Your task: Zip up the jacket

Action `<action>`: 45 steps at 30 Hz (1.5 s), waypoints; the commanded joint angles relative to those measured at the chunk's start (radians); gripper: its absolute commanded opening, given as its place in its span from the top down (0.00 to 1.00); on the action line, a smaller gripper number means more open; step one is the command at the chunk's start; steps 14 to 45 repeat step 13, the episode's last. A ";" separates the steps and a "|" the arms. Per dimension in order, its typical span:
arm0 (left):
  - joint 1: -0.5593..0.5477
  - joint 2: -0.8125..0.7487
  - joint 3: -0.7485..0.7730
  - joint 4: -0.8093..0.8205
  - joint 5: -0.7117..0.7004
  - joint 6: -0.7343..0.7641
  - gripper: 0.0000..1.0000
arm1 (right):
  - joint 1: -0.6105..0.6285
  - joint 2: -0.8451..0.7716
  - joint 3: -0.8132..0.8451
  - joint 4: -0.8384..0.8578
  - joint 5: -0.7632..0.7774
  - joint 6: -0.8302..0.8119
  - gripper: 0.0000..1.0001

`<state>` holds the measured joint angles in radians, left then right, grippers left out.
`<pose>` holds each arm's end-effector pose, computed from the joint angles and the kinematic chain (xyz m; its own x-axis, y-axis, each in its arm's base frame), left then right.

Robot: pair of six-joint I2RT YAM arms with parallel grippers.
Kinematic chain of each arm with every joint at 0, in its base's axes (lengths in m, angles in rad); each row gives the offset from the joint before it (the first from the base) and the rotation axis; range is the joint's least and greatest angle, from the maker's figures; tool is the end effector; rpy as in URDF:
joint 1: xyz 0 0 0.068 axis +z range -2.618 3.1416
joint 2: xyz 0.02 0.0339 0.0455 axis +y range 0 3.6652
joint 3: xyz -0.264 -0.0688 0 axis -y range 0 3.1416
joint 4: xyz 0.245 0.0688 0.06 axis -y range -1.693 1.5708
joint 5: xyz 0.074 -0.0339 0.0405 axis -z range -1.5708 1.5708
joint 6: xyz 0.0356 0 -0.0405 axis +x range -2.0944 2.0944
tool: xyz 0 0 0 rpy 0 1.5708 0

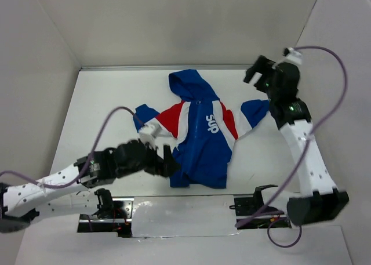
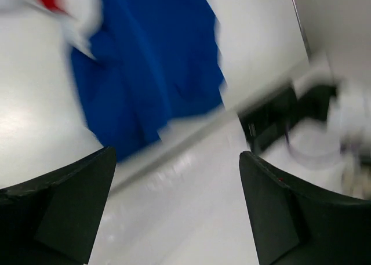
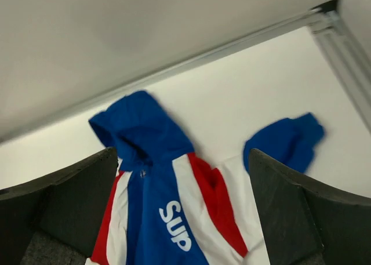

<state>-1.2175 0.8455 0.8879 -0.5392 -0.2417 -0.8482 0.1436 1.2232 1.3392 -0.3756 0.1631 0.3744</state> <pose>0.0712 -0.1683 0.3296 -0.7378 -0.1043 -0.6670 0.4306 0.6882 -0.5840 0.2700 0.0332 0.4217 -0.2313 0.3312 -0.9148 0.1060 0.9433 0.3147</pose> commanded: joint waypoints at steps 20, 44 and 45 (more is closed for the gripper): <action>1.162 0.136 0.286 -0.151 0.513 0.136 0.01 | -0.062 -0.570 -0.331 -0.126 0.423 0.132 0.00; 1.162 0.136 0.286 -0.151 0.513 0.136 0.01 | -0.062 -0.570 -0.331 -0.126 0.423 0.132 0.00; 1.162 0.136 0.286 -0.151 0.513 0.136 0.01 | -0.062 -0.570 -0.331 -0.126 0.423 0.132 0.00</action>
